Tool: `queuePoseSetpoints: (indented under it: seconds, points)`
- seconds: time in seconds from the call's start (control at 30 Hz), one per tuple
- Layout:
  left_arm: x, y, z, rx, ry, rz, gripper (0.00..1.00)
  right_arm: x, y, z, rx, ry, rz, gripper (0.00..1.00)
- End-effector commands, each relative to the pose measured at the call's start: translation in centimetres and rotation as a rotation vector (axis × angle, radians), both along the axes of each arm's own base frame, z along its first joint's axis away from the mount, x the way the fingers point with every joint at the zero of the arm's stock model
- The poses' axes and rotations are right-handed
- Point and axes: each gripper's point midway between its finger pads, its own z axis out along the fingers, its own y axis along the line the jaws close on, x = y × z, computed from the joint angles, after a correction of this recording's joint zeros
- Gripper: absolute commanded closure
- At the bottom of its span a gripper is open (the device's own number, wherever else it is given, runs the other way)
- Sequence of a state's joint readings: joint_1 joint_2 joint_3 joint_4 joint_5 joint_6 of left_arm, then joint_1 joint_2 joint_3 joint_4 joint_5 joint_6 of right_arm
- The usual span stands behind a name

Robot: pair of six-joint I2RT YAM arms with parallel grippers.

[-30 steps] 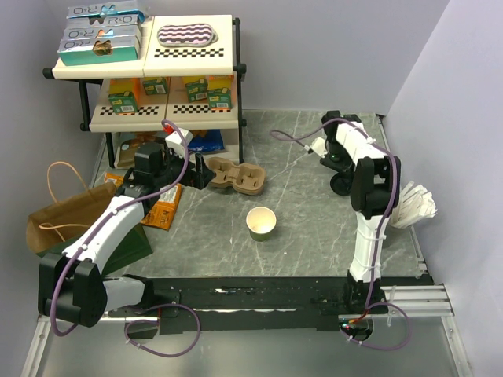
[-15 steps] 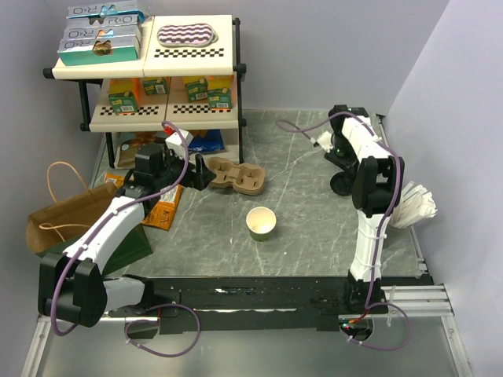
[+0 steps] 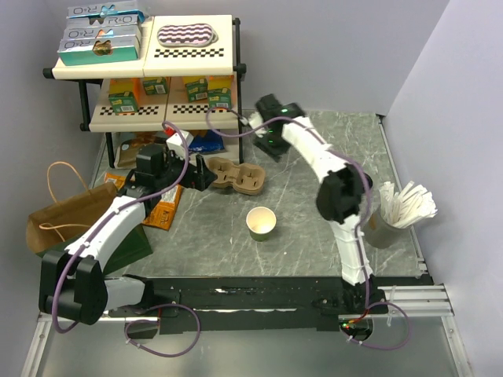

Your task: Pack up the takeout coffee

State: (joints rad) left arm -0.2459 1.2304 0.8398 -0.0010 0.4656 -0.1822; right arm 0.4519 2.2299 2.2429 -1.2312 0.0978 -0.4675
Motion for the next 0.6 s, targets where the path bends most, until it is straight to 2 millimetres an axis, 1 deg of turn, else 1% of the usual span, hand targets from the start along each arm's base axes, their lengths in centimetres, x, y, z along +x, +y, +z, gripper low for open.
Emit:
queuePoseSetpoints:
  seconds: [0.0, 0.03, 0.07, 0.1, 0.13, 0.17, 0.2, 0.23, 0.27, 0.43, 0.47, 0.57]
  points:
    - [0.8, -0.7, 2.8, -0.025, -0.059, -0.016, 0.03, 6.7, 1.4, -1.9, 0.001, -0.205, -0.157, 0.45]
    - [0.8, -0.6, 3.0, -0.02, -0.064, -0.013, 0.03, 8.4, 1.3, -2.7, -0.002, -0.26, -0.174, 0.45]
    - [0.6, -0.5, 2.6, -0.006, -0.046, -0.014, 0.03, 9.1, 1.1, -2.9, 0.0, -0.284, -0.181, 0.44]
    - [0.6, -0.3, 3.0, -0.001, -0.054, -0.011, 0.03, 9.5, 0.9, -3.1, 0.001, -0.304, -0.186, 0.44]
    - [0.5, -0.2, 2.9, 0.009, -0.053, -0.012, 0.03, 10.4, 0.2, -3.2, 0.013, -0.357, -0.202, 0.43]
    - [0.6, 0.0, 2.9, 0.016, -0.055, -0.005, 0.03, 10.6, -0.4, -3.1, 0.014, -0.375, -0.2, 0.41]
    - [0.6, 0.0, 2.9, 0.019, -0.058, -0.006, 0.03, 10.8, -0.5, -2.9, 0.023, -0.399, -0.195, 0.41]
    - [0.6, 0.1, 2.9, 0.021, -0.06, -0.002, 0.03, 10.2, -1.5, -3.1, 0.017, -0.4, -0.201, 0.41]
    - [0.7, 0.2, 2.8, 0.018, -0.057, 0.0, 0.03, 11.0, -1.8, -2.5, 0.026, -0.447, -0.203, 0.4]
    - [1.2, 0.3, 2.6, -0.001, -0.049, 0.009, 0.03, 10.4, -4.3, -2.3, 0.023, -0.445, -0.276, 0.4]
    - [1.4, 0.3, 2.8, -0.003, -0.053, 0.01, 0.03, 10.4, -5.5, -2.4, 0.014, -0.437, -0.311, 0.4]
    - [1.6, 0.2, 2.7, -0.004, -0.053, 0.01, 0.03, 9.8, -7.6, -3.2, -0.003, -0.41, -0.354, 0.4]
